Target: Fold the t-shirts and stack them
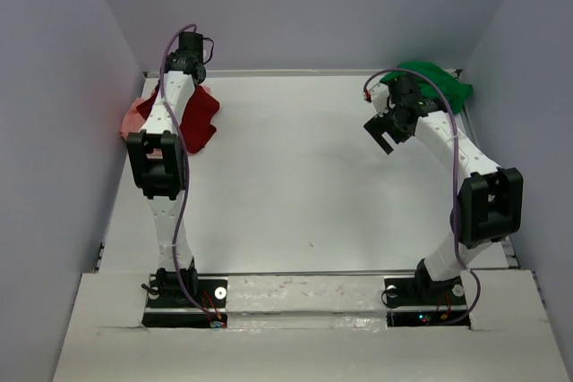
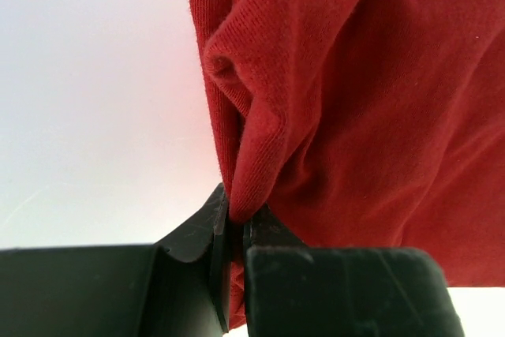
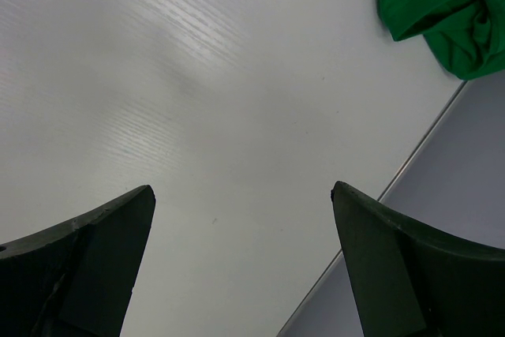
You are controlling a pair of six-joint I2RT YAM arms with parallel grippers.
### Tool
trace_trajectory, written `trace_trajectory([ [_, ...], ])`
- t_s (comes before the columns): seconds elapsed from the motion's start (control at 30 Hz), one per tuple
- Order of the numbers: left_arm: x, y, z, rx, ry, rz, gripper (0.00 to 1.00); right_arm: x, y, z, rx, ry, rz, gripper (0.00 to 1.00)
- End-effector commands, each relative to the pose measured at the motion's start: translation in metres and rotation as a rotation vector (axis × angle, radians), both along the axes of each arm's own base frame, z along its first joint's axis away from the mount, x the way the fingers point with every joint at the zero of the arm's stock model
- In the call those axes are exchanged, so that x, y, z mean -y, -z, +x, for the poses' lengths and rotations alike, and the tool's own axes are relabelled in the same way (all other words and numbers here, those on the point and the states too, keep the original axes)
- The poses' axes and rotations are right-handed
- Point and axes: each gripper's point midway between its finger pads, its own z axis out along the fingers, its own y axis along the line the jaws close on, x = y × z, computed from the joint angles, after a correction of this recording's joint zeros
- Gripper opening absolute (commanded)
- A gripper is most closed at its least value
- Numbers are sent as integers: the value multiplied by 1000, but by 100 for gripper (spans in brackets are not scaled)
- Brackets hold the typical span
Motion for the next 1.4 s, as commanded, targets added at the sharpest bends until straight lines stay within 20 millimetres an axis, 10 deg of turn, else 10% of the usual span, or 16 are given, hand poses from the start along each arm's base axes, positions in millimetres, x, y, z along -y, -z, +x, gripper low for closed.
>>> trace_trajectory([
  [0.0, -9, -58, -10, 98, -18, 30, 0, -4, -8, 4, 20, 2, 20, 99],
  [1.37, -29, -80, -21, 156, -58, -13, 0, -8, 8, 5, -31, 4, 34, 99],
])
